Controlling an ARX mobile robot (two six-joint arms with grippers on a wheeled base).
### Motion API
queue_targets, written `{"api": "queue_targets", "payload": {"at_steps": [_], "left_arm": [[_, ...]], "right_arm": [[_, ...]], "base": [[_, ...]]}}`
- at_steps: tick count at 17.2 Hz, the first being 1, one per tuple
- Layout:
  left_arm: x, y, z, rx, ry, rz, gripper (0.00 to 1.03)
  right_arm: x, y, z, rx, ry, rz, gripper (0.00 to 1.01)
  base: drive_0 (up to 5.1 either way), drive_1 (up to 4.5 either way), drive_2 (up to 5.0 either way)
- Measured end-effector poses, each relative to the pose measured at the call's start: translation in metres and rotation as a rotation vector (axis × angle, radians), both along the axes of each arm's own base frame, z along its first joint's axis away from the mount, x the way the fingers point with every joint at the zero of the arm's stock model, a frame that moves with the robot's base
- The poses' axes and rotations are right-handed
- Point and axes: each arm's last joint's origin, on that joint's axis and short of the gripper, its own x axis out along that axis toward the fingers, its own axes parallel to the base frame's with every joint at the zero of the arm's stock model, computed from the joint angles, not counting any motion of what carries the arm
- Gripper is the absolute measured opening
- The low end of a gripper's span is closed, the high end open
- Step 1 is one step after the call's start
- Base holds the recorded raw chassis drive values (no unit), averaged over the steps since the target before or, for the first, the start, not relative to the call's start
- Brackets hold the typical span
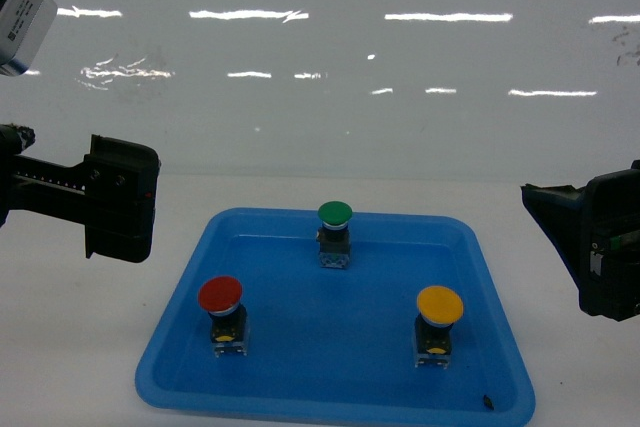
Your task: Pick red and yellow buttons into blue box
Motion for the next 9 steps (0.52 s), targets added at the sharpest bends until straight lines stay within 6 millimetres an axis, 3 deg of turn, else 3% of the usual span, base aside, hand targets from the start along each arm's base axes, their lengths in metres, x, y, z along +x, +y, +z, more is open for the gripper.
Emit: {"api": "queue_targets", "payload": {"at_steps": [3, 6, 9], "left_arm": [[0.000, 0.000, 0.000, 0.000, 0.000, 0.000, 0.98], [0.000, 0.000, 0.000, 0.000, 0.000, -0.002, 0.98], [0.000, 0.001, 0.000, 0.001, 0.000, 0.004, 0.98]], "right_arm": [[0.002, 0.004, -0.002, -0.002, 0.007, 0.011, 0.98], [0.022, 0.024, -0.012, -0.017, 0.053, 0.087, 0.98], [0.036, 0.030, -0.019, -0.052, 0.102, 0.137, 0.98]], "base": [[0.0, 0.00, 0.0], [0.0, 0.00, 0.0], [0.0, 0.00, 0.0]]}}
